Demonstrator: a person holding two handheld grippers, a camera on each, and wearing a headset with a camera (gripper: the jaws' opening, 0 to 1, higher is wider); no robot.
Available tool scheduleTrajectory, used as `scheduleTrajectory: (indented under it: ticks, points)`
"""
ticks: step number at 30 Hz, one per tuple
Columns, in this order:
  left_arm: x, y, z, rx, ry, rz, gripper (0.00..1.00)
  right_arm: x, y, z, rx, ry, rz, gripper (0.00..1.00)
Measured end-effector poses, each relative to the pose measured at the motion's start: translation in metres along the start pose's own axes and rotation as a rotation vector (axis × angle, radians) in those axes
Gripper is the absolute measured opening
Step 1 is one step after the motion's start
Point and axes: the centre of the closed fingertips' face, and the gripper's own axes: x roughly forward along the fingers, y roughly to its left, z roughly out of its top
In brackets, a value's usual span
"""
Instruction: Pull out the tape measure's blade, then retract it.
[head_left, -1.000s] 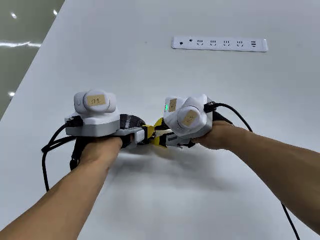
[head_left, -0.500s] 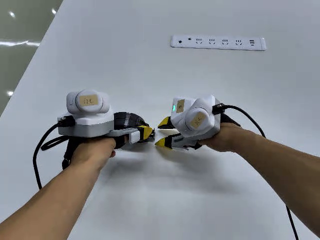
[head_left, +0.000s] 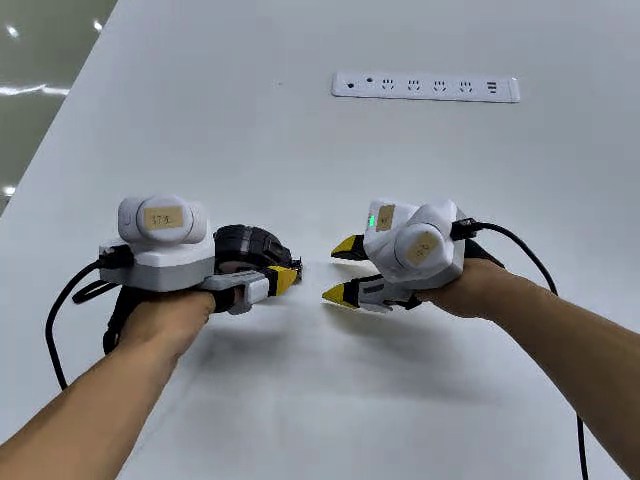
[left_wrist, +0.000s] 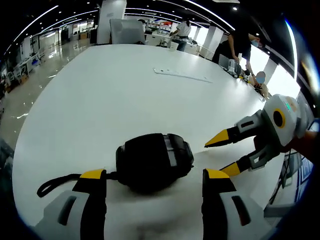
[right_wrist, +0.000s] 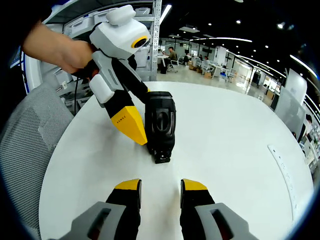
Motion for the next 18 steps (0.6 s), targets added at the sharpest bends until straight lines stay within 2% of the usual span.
scheduleTrajectory:
  ticks: [18]
  points:
    - [-0.011,-0.005,-0.014,0.145,0.005,-0.043,0.80,-0.032,0.003,-0.014,0.080,-0.024,-0.085,0.36]
